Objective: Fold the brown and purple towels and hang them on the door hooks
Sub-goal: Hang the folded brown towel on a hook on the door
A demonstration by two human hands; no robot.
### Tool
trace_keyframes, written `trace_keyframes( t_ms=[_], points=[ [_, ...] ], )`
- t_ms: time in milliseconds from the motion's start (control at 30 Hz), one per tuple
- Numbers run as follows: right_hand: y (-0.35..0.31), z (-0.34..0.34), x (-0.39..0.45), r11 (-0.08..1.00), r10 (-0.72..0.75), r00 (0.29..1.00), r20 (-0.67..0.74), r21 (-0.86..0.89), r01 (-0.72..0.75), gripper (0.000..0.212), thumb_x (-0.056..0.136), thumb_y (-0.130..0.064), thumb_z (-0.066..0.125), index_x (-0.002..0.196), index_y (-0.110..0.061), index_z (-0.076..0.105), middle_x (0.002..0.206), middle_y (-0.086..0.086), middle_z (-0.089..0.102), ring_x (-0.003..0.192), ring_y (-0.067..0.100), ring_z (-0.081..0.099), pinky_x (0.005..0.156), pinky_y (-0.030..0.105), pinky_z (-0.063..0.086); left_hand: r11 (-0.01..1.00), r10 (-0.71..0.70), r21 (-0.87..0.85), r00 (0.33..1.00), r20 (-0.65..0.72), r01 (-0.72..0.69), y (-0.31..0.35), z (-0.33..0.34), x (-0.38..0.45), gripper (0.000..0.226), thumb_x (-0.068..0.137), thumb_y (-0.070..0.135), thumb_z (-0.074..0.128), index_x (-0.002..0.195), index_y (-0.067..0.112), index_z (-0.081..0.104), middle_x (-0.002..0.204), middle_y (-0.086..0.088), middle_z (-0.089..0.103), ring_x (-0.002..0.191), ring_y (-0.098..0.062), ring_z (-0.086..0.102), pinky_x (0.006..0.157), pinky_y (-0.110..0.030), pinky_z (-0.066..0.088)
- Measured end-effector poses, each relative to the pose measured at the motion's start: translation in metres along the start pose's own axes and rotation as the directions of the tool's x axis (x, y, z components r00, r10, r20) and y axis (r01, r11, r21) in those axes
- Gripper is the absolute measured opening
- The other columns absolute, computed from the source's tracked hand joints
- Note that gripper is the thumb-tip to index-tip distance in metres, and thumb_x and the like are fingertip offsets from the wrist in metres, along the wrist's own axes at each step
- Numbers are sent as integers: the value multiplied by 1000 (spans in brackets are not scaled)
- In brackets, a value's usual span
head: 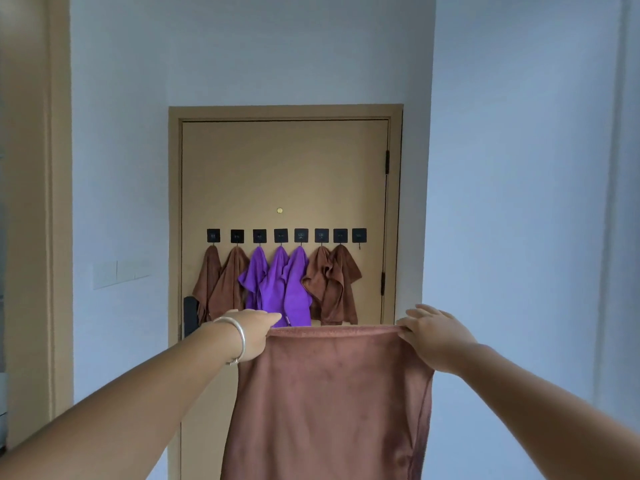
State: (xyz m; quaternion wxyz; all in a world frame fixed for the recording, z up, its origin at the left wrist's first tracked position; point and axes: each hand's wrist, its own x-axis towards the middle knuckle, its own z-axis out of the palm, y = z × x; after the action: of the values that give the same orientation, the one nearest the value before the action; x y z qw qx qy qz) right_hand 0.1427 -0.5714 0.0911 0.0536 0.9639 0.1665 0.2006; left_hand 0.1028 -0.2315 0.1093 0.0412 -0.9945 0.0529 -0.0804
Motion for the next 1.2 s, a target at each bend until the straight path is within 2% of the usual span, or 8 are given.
trace_keyframes(
  t_ms=[367, 467, 567, 733, 833, 967, 1100, 1200],
  points=[
    [58, 59, 183, 998, -9, 1000, -10, -58, 9, 45, 103, -46, 25, 133, -29, 53, 137, -4, 51, 140, 18, 28, 112, 36, 29, 999, -31, 17, 1000, -1, 31, -15, 19, 194, 58, 96, 8, 36, 151, 22, 26, 151, -1, 38, 133, -24, 42, 108, -33, 37],
    [68, 72, 227, 996, 12, 1000, 3, -90, -12, 46, 103, -47, 25, 134, -29, 53, 138, -3, 51, 140, 18, 28, 111, 37, 30, 997, 12, 81, 1000, -2, -12, -27, 33, 245, 36, 92, 10, 38, 126, 18, 50, 125, -4, 57, 108, -26, 56, 95, -38, 47],
    [77, 81, 271, 990, 36, 999, 7, -139, -35, 47, 103, -45, 25, 135, -26, 52, 139, -3, 50, 139, 18, 29, 110, 37, 32, 995, 25, 102, 1000, -14, -23, -38, 41, 299, 19, 89, 9, 38, 101, 15, 52, 100, -3, 58, 89, -26, 58, 82, -37, 50],
    [103, 98, 343, 975, 115, 993, -26, -191, -117, 47, 102, -47, 25, 132, -27, 54, 135, -4, 52, 135, 18, 36, 107, 37, 35, 991, 135, -2, 988, -72, -135, -51, 45, 393, 25, 91, 9, 41, 109, 16, 57, 100, -4, 62, 92, -27, 62, 80, -38, 53],
    [124, 104, 389, 958, 186, 982, -30, -217, -188, 44, 102, -47, 26, 132, -31, 55, 134, -5, 53, 132, 18, 38, 106, 38, 37, 966, 233, -91, 968, -90, -241, -56, 41, 453, 22, 91, 6, 39, 94, 15, 59, 91, -6, 64, 85, -27, 61, 65, -34, 44],
    [141, 108, 442, 930, 303, 953, -24, -209, -301, 41, 102, -44, 29, 128, -30, 57, 130, -2, 54, 124, 19, 45, 102, 39, 40, 924, 339, -135, 929, -147, -359, -62, 37, 526, 27, 89, 5, 37, 83, 19, 59, 81, 1, 63, 74, -22, 59, 59, -33, 42],
    [155, 111, 482, 890, 413, 911, -11, -208, -406, 38, 103, -40, 30, 124, -25, 58, 119, 1, 56, 109, 21, 53, 90, 37, 47, 867, 429, -143, 861, -274, -478, -65, 41, 591, 47, 85, 1, 35, 102, 35, 63, 94, 7, 67, 86, -20, 59, 72, -36, 50],
    [166, 108, 509, 863, 469, 881, -60, -180, -472, 36, 103, -37, 30, 119, -20, 59, 113, 3, 58, 102, 23, 56, 81, 34, 47, 821, 445, -155, 786, -430, -550, -63, 43, 620, 74, 85, -3, 33, 135, 52, 39, 128, 10, 58, 99, -21, 58, 80, -30, 47]
  ],
)
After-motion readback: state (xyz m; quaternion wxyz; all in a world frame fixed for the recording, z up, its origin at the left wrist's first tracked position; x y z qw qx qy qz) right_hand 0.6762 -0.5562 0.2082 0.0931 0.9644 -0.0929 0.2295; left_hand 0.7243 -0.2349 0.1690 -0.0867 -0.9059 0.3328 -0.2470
